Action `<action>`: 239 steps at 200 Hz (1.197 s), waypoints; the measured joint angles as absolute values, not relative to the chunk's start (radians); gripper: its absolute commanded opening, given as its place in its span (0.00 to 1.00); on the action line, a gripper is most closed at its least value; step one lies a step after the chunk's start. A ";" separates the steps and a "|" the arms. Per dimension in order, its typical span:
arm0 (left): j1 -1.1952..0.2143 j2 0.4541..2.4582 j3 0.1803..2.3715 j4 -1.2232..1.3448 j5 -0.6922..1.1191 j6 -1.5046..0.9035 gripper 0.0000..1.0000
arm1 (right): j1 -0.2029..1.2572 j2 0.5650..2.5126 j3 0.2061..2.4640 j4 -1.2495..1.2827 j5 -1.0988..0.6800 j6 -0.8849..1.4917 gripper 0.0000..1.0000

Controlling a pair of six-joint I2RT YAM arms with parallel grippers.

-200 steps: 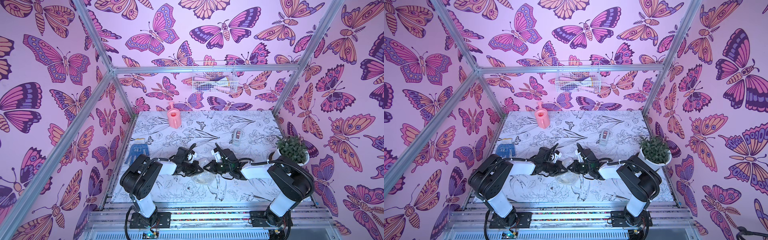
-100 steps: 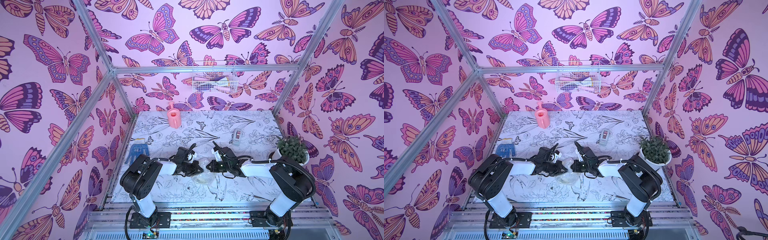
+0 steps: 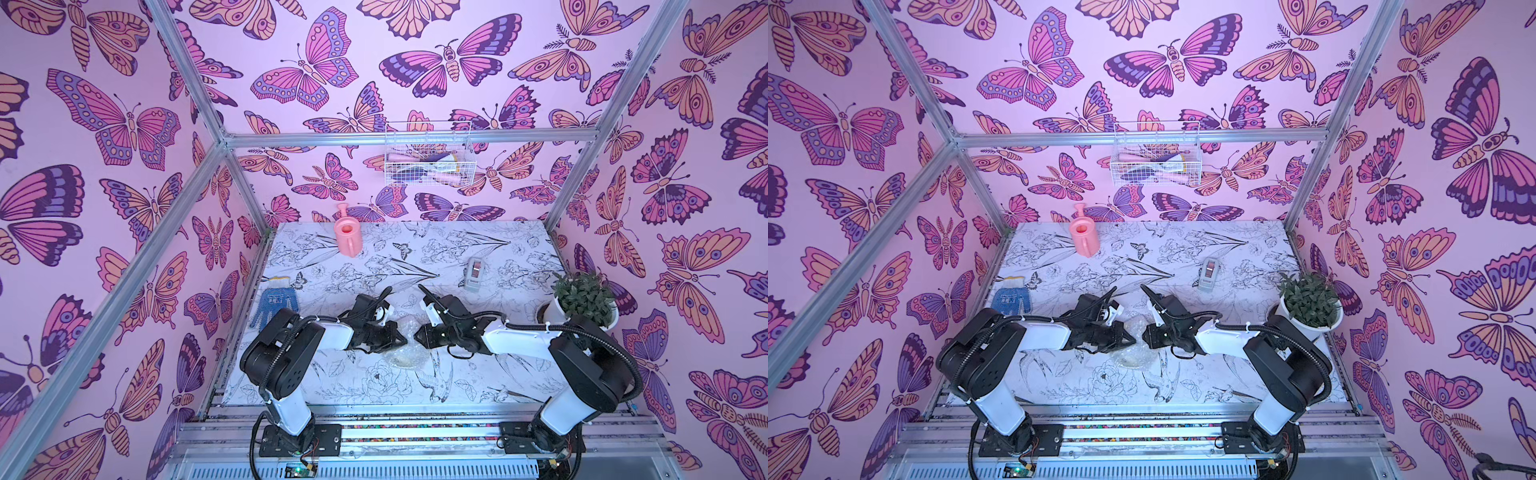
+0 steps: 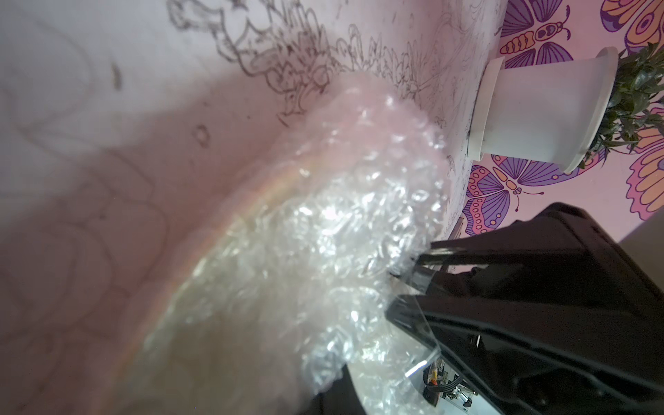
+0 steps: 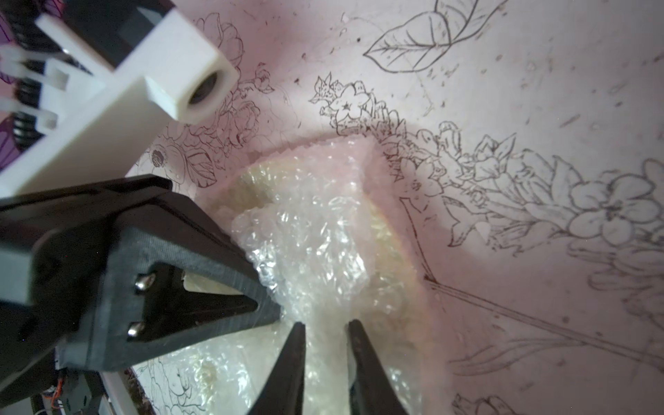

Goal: Wrap dinner plates in bubble wrap
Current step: Stick the tape on the bubble wrap.

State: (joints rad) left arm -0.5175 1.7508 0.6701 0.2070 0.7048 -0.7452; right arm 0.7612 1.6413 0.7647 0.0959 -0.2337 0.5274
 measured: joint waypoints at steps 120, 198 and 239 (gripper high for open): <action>-0.518 1.756 0.674 0.209 0.707 -0.745 0.00 | 0.864 1.597 0.820 -0.133 -0.075 0.354 0.59; -0.518 1.756 0.676 0.209 0.708 -0.746 0.00 | 0.934 1.620 0.853 -0.191 0.039 0.278 0.68; -0.518 1.759 0.678 0.209 0.707 -0.746 0.00 | 0.955 1.622 0.857 -0.192 0.052 0.257 0.87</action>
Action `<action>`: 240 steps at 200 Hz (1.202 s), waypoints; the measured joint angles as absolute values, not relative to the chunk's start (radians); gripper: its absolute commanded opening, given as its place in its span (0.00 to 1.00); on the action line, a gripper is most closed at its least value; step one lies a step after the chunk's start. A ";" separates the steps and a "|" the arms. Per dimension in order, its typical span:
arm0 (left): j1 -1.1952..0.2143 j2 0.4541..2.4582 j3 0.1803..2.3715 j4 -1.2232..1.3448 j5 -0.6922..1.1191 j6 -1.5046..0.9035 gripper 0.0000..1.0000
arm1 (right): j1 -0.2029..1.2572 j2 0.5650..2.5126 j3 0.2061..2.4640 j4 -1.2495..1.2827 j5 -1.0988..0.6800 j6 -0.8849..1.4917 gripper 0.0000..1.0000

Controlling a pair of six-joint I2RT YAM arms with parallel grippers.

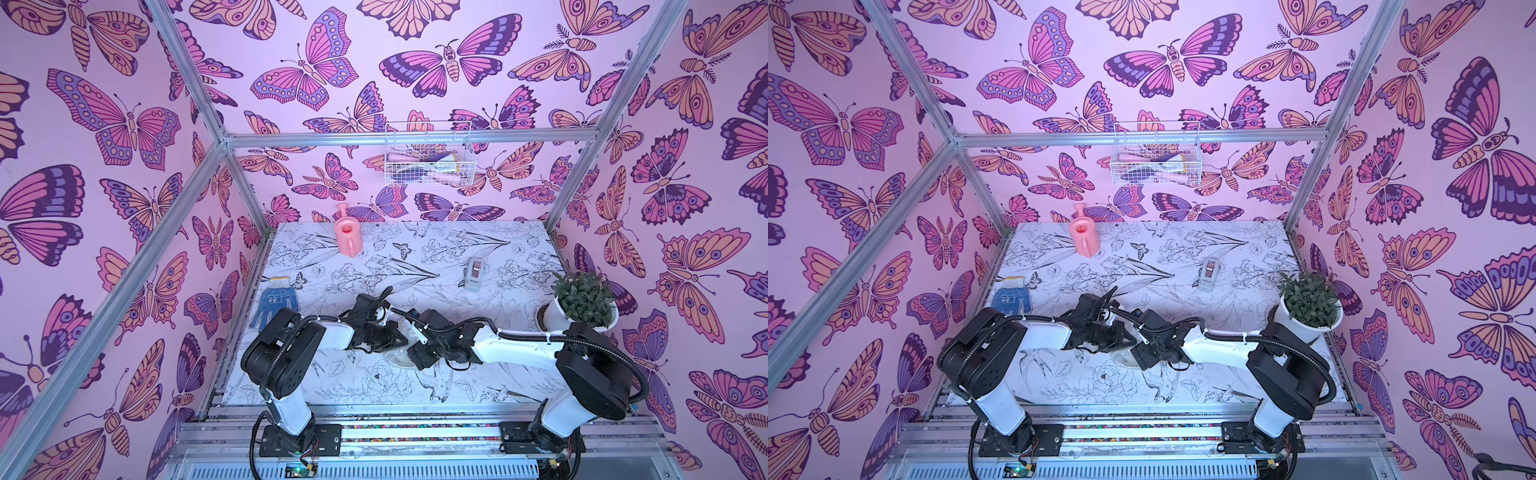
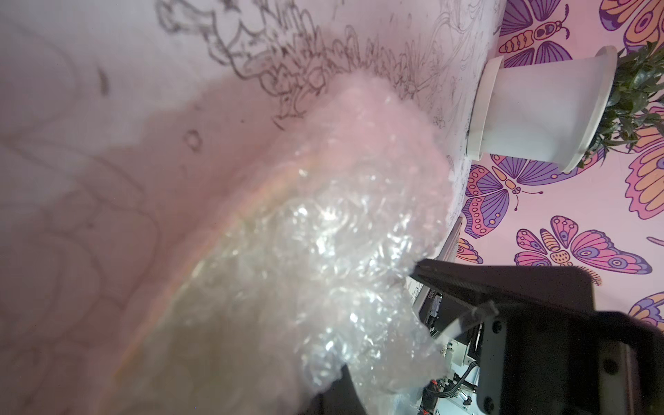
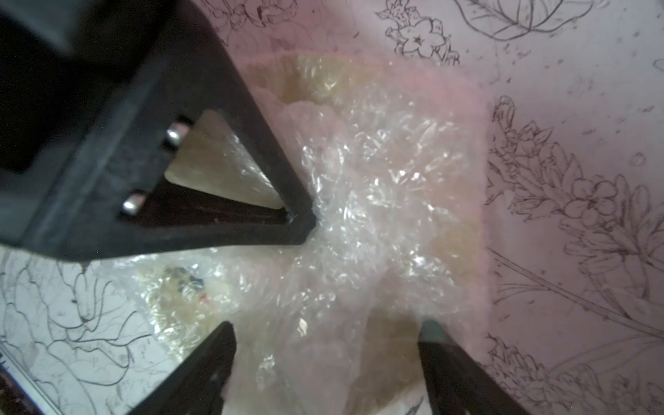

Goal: Wrap dinner plates in bubble wrap
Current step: Stick the tape on the bubble wrap.

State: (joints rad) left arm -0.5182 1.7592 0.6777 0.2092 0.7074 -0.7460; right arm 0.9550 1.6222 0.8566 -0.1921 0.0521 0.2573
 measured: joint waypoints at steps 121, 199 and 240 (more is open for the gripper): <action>-0.513 1.763 0.677 0.213 0.716 -0.762 0.00 | 1.085 1.759 1.019 -0.388 0.351 0.298 0.90; -0.517 1.764 0.680 0.213 0.711 -0.760 0.00 | 1.002 1.525 1.018 -0.464 0.232 0.342 0.47; -0.517 1.764 0.680 0.213 0.711 -0.760 0.00 | 0.924 1.535 0.952 -0.348 -0.122 0.482 0.12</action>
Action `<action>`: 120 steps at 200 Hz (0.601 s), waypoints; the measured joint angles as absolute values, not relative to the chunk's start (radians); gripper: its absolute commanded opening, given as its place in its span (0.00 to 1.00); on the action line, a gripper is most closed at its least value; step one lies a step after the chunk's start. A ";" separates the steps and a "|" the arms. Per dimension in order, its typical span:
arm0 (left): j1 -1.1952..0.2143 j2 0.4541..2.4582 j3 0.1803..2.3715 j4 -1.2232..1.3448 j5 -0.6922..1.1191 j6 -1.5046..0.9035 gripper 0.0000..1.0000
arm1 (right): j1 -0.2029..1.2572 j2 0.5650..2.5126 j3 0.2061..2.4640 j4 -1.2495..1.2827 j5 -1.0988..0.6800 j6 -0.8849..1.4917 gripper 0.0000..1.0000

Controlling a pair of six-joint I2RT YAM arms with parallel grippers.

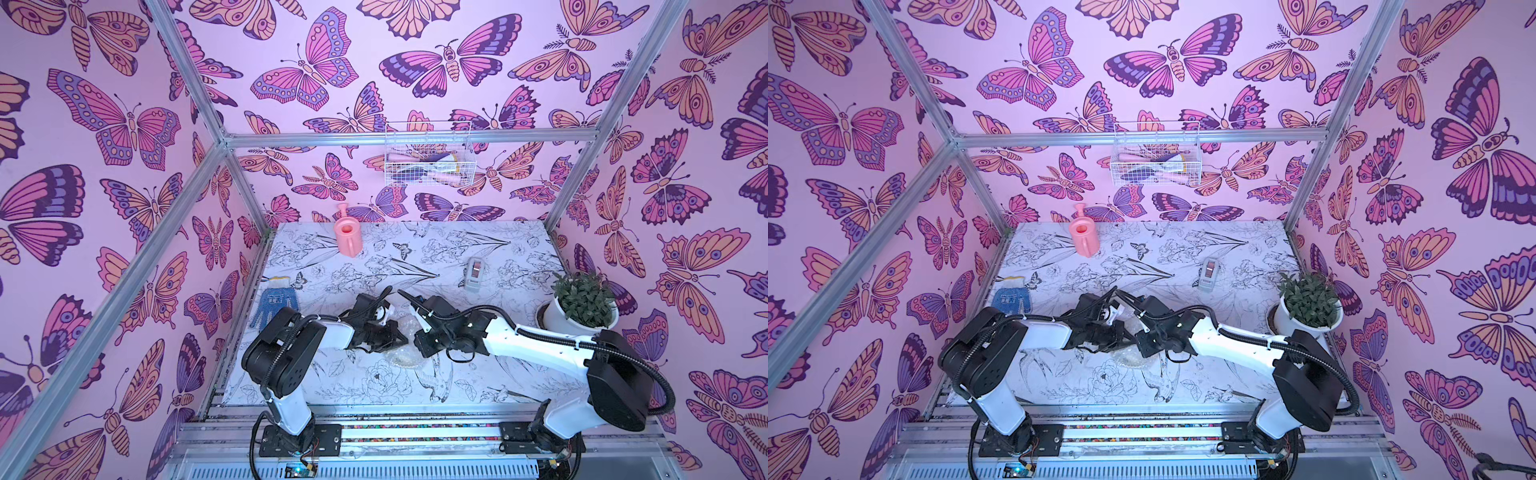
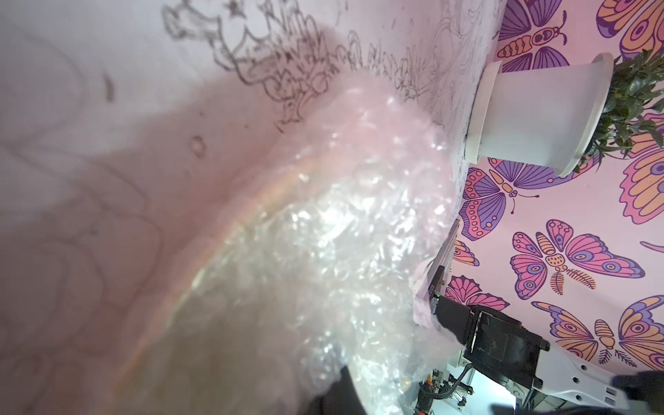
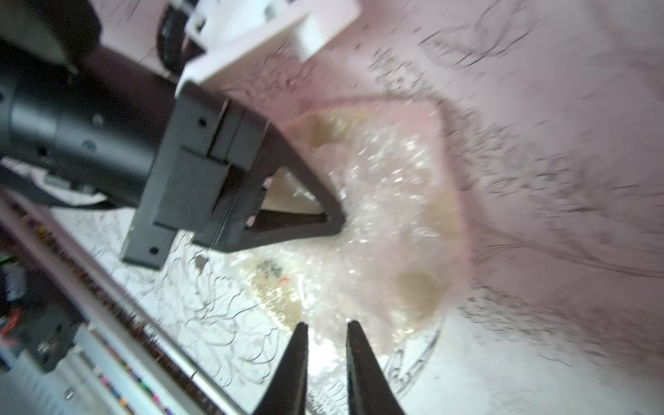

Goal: Wrap dinner plates in bubble wrap
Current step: Stick the tape on the bubble wrap.

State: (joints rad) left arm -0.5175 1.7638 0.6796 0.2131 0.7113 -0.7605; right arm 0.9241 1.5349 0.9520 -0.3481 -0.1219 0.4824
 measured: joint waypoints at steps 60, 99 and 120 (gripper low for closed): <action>-0.517 1.764 0.680 0.213 0.711 -0.760 0.00 | 0.875 1.698 0.886 -0.214 -0.341 0.601 0.03; -0.517 1.765 0.681 0.213 0.711 -0.760 0.00 | 0.861 1.712 0.922 -0.259 -0.361 0.602 0.00; -0.517 1.765 0.681 0.213 0.711 -0.760 0.00 | 0.840 1.660 0.921 -0.264 -0.400 0.616 0.00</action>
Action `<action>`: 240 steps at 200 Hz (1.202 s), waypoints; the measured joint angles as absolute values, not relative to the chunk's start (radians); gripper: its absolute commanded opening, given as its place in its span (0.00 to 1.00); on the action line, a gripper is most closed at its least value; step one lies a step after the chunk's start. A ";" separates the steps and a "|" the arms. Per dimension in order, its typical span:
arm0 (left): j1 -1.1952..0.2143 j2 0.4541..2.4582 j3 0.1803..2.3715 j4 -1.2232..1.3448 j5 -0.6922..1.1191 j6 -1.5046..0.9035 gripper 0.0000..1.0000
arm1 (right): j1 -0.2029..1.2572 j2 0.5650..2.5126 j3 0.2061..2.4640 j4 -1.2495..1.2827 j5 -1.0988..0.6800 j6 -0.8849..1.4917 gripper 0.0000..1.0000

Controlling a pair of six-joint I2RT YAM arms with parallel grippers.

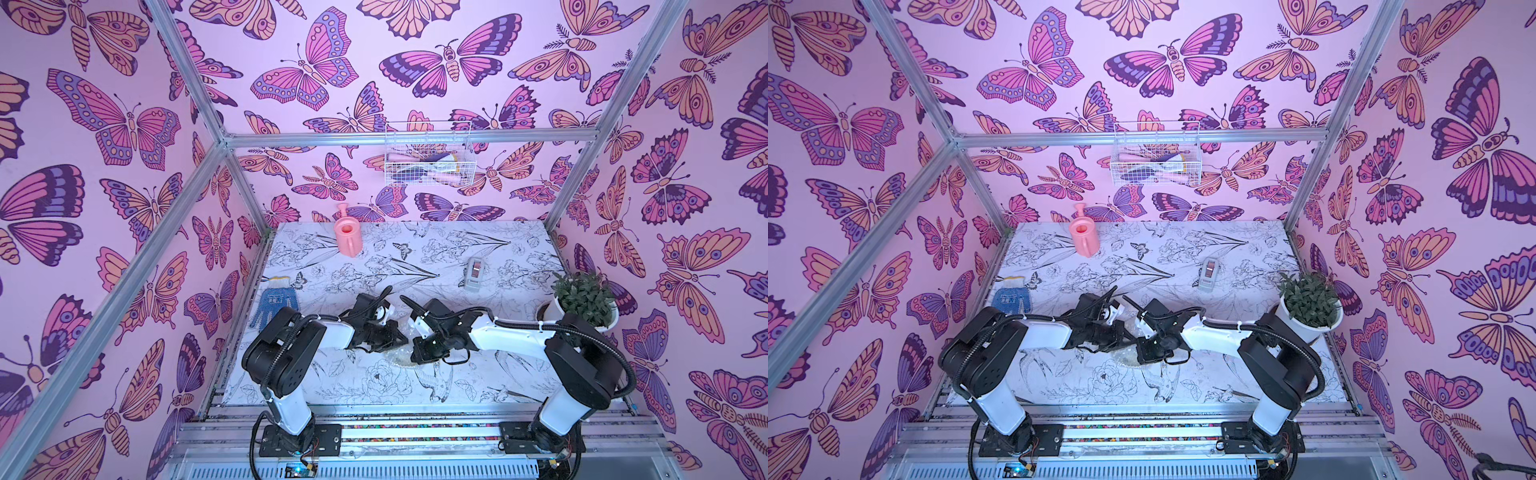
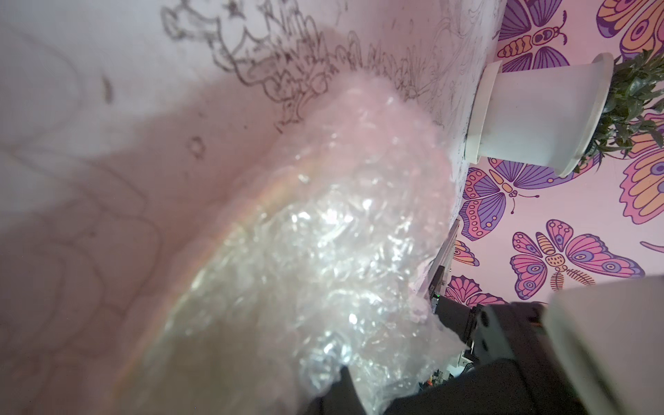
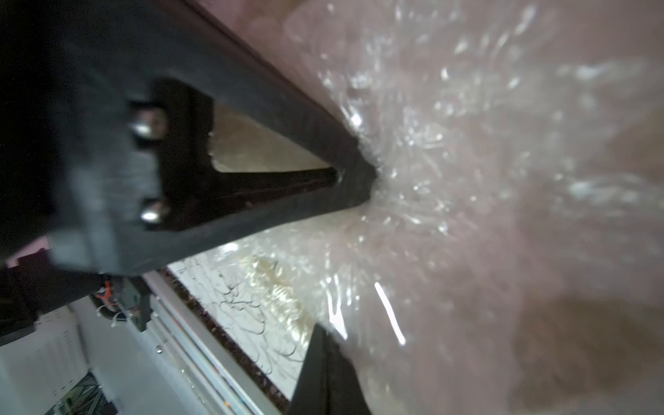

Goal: Wrap dinner plates in bubble wrap
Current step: Stick the tape on the bubble wrap.

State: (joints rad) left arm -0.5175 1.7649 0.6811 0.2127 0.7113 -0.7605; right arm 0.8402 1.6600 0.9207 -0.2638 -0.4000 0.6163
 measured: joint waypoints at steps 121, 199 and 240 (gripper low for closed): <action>-0.518 1.765 0.682 0.213 0.711 -0.760 0.00 | 0.763 1.746 0.957 -0.240 -0.519 0.624 0.00; -0.517 1.767 0.683 0.211 0.712 -0.760 0.00 | 0.641 1.834 0.984 -0.187 -0.600 0.627 0.00; -0.521 1.747 0.704 0.163 0.695 -0.756 0.00 | 0.641 1.813 0.992 -0.211 -0.587 0.620 0.00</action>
